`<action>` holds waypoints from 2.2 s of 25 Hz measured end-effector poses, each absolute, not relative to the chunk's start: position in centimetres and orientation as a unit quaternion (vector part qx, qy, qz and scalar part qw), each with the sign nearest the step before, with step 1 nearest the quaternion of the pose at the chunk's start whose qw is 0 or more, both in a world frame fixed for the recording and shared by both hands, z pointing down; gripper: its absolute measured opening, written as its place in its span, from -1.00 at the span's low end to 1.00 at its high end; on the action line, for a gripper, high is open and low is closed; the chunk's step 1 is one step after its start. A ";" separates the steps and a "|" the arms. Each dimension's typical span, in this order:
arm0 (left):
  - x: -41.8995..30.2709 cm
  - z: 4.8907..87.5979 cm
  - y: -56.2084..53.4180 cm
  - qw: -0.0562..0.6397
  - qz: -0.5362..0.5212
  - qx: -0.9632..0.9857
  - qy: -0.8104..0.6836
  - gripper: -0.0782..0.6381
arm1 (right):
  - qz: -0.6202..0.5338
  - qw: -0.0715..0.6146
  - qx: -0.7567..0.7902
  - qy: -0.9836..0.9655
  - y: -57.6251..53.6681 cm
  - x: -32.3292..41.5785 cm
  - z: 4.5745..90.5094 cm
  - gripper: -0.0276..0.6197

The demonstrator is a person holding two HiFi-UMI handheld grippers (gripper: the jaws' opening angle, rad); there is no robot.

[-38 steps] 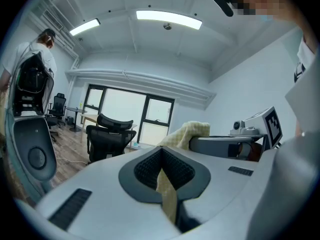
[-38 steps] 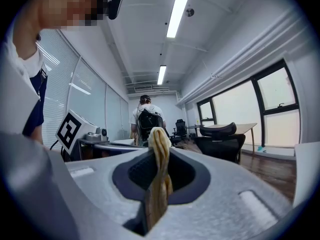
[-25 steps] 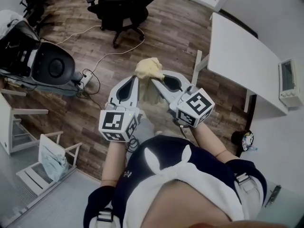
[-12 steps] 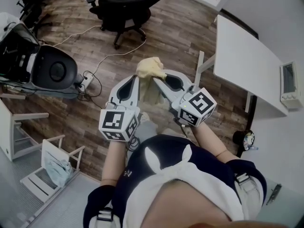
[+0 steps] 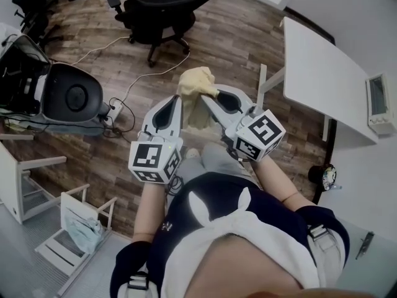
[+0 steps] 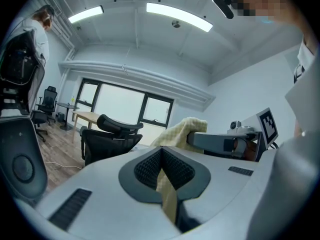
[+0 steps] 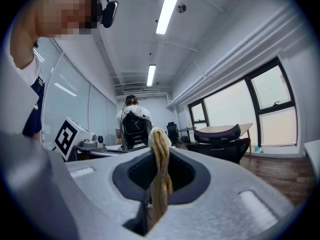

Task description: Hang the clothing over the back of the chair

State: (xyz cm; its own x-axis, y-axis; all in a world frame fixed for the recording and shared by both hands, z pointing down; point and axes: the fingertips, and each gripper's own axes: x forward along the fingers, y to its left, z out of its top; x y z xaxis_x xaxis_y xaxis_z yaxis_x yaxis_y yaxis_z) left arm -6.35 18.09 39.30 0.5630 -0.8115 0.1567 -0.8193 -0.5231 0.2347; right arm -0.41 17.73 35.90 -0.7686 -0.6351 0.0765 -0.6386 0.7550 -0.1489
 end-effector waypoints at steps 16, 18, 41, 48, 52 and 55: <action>-7.4 39.6 9.5 0.153 0.001 0.872 -0.465 -0.76 | 0.109 0.010 0.316 -0.942 9.6 -1.1 36.0 -0.80; -7.9 39.4 8.7 0.148 0.003 0.873 -0.465 -0.76 | 0.108 0.011 0.315 -0.943 9.0 -1.5 35.9 -0.80; -8.4 38.9 -5.0 0.136 0.017 0.861 -0.490 -0.76 | 0.051 -0.024 0.295 -0.954 -5.4 -1.8 31.6 -0.80; -8.2 38.8 -7.9 0.142 0.018 0.856 -0.497 -0.76 | 0.029 -0.038 0.289 -0.956 -8.6 -1.6 29.8 -0.80; -7.6 38.8 -9.3 0.142 0.018 0.854 -0.500 -0.76 | 0.009 -0.046 0.288 -0.956 -10.2 -1.0 28.7 -0.80; -7.3 38.6 -10.3 0.138 0.019 0.853 -0.503 -0.76 | -0.001 -0.052 0.286 -0.957 -11.4 -0.6 28.1 -0.80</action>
